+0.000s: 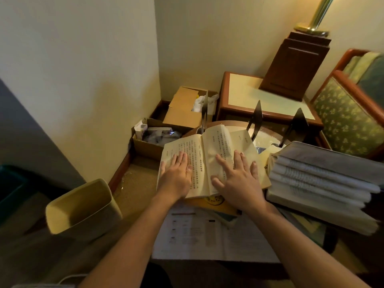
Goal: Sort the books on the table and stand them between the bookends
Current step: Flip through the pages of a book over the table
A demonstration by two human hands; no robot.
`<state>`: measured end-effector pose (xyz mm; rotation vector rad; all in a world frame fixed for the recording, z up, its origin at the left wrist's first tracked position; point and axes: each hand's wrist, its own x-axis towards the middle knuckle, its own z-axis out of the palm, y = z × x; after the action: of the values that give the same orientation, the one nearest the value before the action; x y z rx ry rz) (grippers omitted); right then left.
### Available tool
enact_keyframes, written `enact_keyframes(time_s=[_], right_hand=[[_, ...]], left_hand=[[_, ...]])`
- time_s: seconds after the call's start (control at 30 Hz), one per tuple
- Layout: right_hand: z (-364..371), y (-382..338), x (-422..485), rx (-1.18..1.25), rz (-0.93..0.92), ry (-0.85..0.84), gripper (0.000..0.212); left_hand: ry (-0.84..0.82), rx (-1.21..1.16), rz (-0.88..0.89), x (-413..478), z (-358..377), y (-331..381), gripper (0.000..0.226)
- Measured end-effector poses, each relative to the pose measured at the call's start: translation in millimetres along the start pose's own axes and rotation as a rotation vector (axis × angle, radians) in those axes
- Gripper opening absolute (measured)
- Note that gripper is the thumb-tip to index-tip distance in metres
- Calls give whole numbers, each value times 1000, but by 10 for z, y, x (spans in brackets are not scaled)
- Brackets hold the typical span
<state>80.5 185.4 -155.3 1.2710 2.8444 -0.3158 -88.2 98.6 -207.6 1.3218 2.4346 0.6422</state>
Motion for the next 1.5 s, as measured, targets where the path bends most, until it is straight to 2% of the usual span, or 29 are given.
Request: enact_keyframes(time_s=[0.23, 0.6, 0.7, 0.83, 0.93, 1.1, 1.37, 1.5], right_hand=[[-11, -9, -14, -5, 2, -5, 68], [51, 8, -13, -18, 6, 20, 67], [55, 8, -10, -26, 6, 22, 67], [54, 7, -3, -28, 4, 22, 67], [69, 8, -3, -29, 4, 31, 67], [87, 13, -11, -23, 2, 32, 66], [135, 7, -15, -61, 8, 60, 67], [147, 7, -30, -74, 9, 65, 67]], left_hand=[[-36, -10, -15, 310, -39, -53, 55], [135, -97, -32, -479, 175, 65, 52], [90, -142, -43, -408, 145, 54, 52], [-49, -29, -43, -27, -2, 34, 56], [-88, 5, -53, 257, -121, 39, 58], [-26, -11, -58, 325, -106, 8, 57], [160, -69, -68, -309, 190, 51, 54], [179, -117, -86, -558, 274, 119, 55]])
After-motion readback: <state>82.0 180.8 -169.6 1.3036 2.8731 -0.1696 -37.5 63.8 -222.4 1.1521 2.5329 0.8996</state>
